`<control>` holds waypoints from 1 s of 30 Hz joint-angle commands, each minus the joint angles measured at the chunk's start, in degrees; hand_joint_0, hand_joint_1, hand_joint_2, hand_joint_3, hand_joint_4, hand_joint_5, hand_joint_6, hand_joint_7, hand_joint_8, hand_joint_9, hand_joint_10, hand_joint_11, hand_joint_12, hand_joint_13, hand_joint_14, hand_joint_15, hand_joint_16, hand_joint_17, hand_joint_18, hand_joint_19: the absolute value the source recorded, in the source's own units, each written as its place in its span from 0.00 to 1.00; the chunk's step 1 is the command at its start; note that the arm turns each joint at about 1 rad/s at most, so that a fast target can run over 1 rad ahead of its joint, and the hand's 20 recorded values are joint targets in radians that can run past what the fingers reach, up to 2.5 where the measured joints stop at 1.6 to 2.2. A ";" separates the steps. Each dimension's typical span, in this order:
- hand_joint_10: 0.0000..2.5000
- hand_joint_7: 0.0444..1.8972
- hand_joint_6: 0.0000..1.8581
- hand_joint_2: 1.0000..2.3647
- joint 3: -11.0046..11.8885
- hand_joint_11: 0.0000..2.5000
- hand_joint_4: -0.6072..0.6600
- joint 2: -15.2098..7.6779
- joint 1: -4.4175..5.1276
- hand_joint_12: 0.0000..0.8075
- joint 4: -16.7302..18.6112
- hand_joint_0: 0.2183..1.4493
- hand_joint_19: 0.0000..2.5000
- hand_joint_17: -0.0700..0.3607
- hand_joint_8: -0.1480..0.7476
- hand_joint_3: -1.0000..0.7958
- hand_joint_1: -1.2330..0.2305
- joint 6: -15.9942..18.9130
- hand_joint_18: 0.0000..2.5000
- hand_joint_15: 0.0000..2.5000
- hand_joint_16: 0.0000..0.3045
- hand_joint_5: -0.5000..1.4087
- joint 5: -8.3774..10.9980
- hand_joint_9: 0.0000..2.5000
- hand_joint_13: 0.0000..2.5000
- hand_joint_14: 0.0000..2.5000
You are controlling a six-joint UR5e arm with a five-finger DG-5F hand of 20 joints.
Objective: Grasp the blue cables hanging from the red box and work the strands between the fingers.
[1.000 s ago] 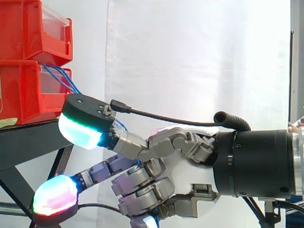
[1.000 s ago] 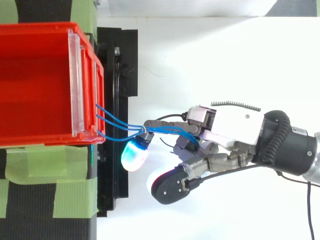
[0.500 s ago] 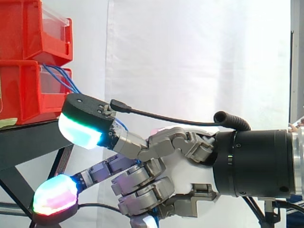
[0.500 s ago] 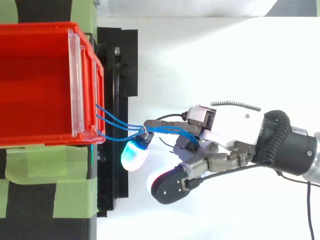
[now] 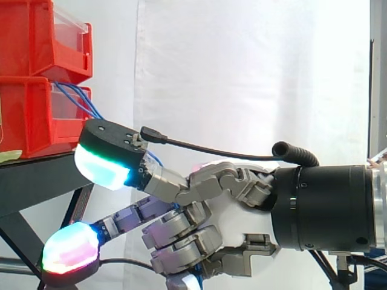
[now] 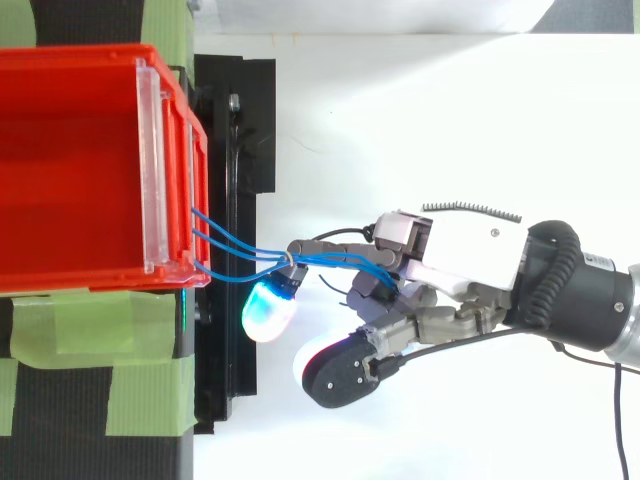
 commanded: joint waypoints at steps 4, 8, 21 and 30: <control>1.00 0.62 0.00 0.00 -0.02 1.00 0.77 0.00 -0.01 0.80 0.00 0.45 0.31 0.54 0.73 0.01 0.46 0.00 0.94 0.69 0.71 0.37 0.02 0.63 0.75 1.00; 1.00 0.62 0.01 0.00 -0.02 1.00 0.78 0.00 -0.01 0.80 0.00 0.45 0.31 0.54 0.73 0.01 0.46 0.00 0.94 0.69 0.71 0.37 -0.07 0.63 0.75 1.00; 1.00 0.62 0.01 0.00 0.07 1.00 0.78 0.00 -0.01 0.79 0.00 0.45 0.31 0.54 0.73 0.01 0.46 0.00 0.94 0.69 0.71 0.37 0.02 0.63 0.75 1.00; 1.00 0.62 0.01 0.00 -0.02 1.00 0.78 0.00 -0.01 0.79 0.00 0.45 0.31 0.54 0.73 0.01 0.46 0.00 0.94 0.69 0.71 0.37 0.02 0.63 0.75 1.00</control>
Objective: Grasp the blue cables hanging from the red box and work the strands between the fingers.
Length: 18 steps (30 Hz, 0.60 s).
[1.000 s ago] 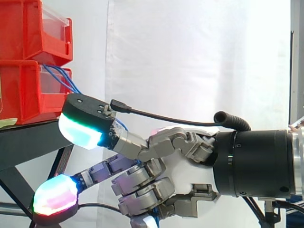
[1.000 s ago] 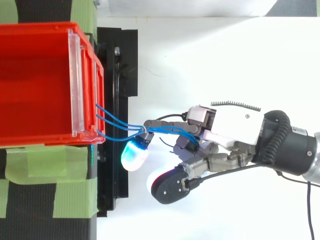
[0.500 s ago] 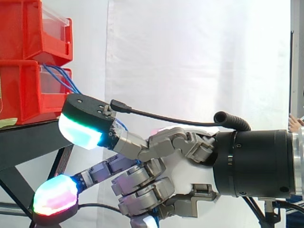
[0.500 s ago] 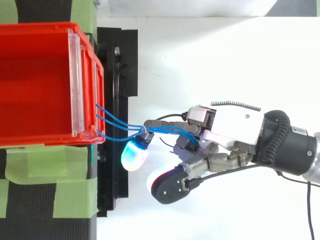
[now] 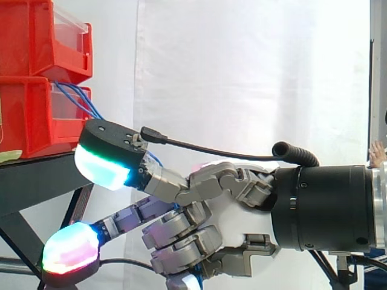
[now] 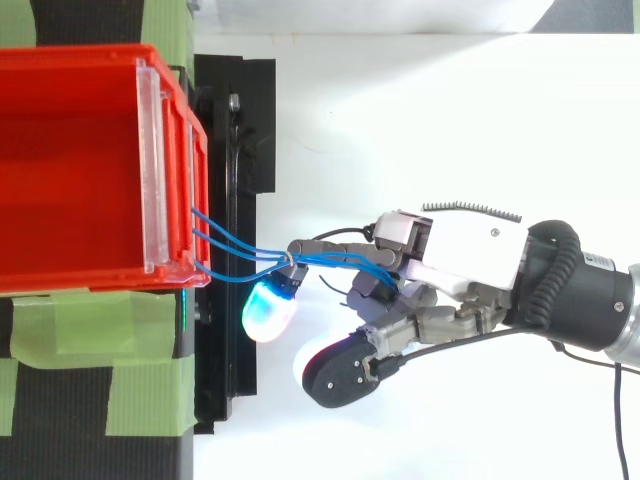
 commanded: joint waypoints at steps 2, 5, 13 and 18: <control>1.00 0.62 0.00 0.00 0.08 1.00 0.77 0.00 0.00 0.79 0.00 0.45 0.31 0.54 0.73 0.01 0.46 0.00 0.94 0.69 0.71 0.37 0.04 0.63 0.75 1.00; 1.00 0.62 0.00 0.00 -0.01 1.00 0.77 0.00 0.00 0.79 0.00 0.45 0.31 0.54 0.73 0.01 0.46 0.00 0.94 0.69 0.71 0.37 0.04 0.63 0.74 1.00; 1.00 0.62 0.00 0.00 -0.01 1.00 0.75 0.00 0.35 0.79 0.00 0.45 0.30 0.55 0.73 0.00 0.46 0.00 0.94 0.69 0.72 0.34 -0.04 0.63 0.75 1.00; 1.00 0.63 0.00 0.00 -0.01 1.00 0.73 0.00 0.35 0.79 0.00 0.46 0.30 0.54 0.72 0.00 0.45 0.00 0.94 0.68 0.72 0.32 -0.04 0.63 0.75 1.00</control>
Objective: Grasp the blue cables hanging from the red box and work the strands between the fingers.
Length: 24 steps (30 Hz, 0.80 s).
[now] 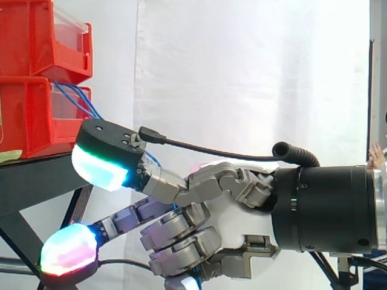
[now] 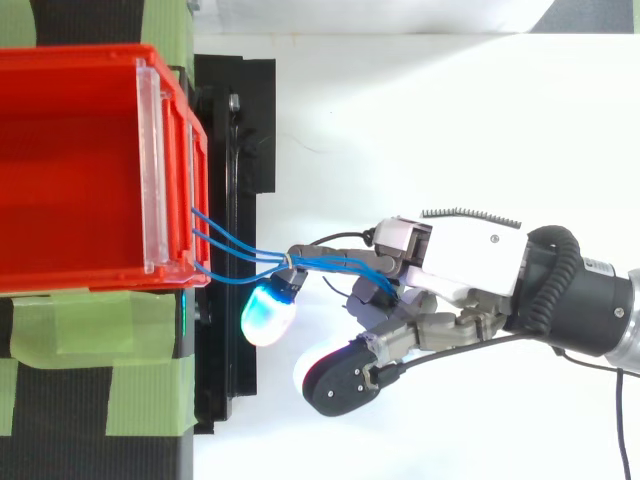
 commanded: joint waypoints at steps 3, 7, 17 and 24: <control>1.00 0.65 0.00 0.00 -0.02 1.00 0.72 0.00 0.02 0.79 0.00 0.46 0.30 0.54 0.72 0.00 0.44 0.00 0.94 0.68 0.72 0.30 0.05 0.63 0.75 1.00; 1.00 0.65 0.00 0.00 -0.02 1.00 0.71 0.00 0.02 0.80 0.00 0.46 0.30 0.54 0.72 0.00 0.44 0.00 0.94 0.68 0.72 0.28 0.05 0.62 0.75 1.00; 1.00 0.64 0.00 0.00 -0.02 1.00 0.71 0.00 0.02 0.80 0.00 0.46 0.30 0.54 0.72 0.00 0.43 0.00 0.94 0.69 0.71 0.27 0.05 0.62 0.75 1.00; 1.00 0.64 0.00 0.00 -0.02 1.00 0.71 0.00 0.10 0.80 0.00 0.45 0.30 0.55 0.72 0.00 0.44 0.35 0.94 0.68 0.72 0.27 -0.03 0.62 0.75 1.00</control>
